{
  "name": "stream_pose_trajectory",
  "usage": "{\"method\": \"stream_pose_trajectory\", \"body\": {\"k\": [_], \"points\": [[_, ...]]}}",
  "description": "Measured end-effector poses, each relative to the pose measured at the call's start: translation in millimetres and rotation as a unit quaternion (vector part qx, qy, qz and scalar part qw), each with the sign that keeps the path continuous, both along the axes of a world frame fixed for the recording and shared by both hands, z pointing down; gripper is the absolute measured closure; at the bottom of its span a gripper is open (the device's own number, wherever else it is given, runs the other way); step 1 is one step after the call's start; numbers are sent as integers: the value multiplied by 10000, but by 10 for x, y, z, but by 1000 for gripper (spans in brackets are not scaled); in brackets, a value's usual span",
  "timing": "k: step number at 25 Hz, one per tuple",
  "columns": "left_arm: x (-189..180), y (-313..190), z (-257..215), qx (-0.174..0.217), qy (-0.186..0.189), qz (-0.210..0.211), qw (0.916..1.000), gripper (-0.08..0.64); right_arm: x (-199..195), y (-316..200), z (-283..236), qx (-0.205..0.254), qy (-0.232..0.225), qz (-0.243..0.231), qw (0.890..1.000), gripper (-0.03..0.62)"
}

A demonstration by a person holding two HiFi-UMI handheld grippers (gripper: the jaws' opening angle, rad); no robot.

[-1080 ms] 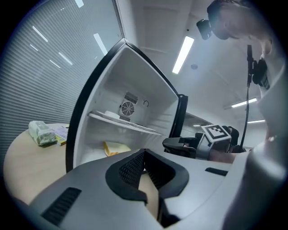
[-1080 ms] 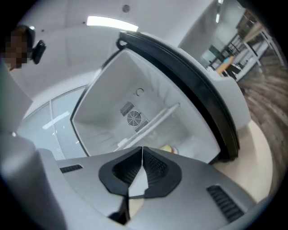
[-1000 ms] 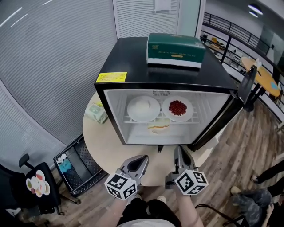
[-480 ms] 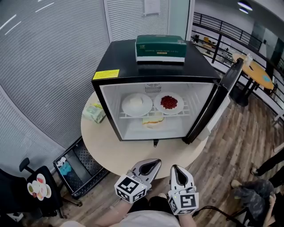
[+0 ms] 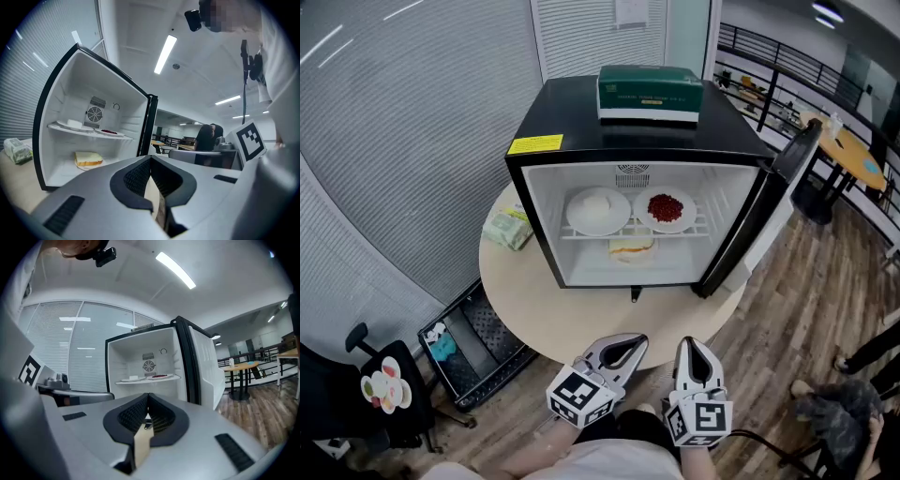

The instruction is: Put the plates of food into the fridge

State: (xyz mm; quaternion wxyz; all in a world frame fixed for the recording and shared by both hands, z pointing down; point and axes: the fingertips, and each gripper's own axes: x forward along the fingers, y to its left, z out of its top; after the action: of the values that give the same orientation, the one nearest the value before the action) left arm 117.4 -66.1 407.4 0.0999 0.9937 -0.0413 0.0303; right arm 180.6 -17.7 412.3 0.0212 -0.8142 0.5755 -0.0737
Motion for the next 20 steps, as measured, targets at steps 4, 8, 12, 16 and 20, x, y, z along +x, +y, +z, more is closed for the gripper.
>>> {"method": "stream_pose_trajectory", "body": {"k": [4,8,12,16,20], "points": [[-15,14,15,-10,-28,-7,10000,555,-8,4,14,-11,-17,-13,10000,584],[-15,16,34,-41,-49,-10,10000,555,-14,19,58,-54,-80,12,10000,584],[-12,2,55,-73,-63,-42,9999,555,6,7,67,-62,-57,-11,10000,584],[-22,-13,60,-88,-74,-82,9999,555,5,4,78,-91,-59,-20,9999,584],[-49,-53,61,-99,-67,-150,9998,555,-11,-20,81,-115,-71,-49,9999,584]]}}
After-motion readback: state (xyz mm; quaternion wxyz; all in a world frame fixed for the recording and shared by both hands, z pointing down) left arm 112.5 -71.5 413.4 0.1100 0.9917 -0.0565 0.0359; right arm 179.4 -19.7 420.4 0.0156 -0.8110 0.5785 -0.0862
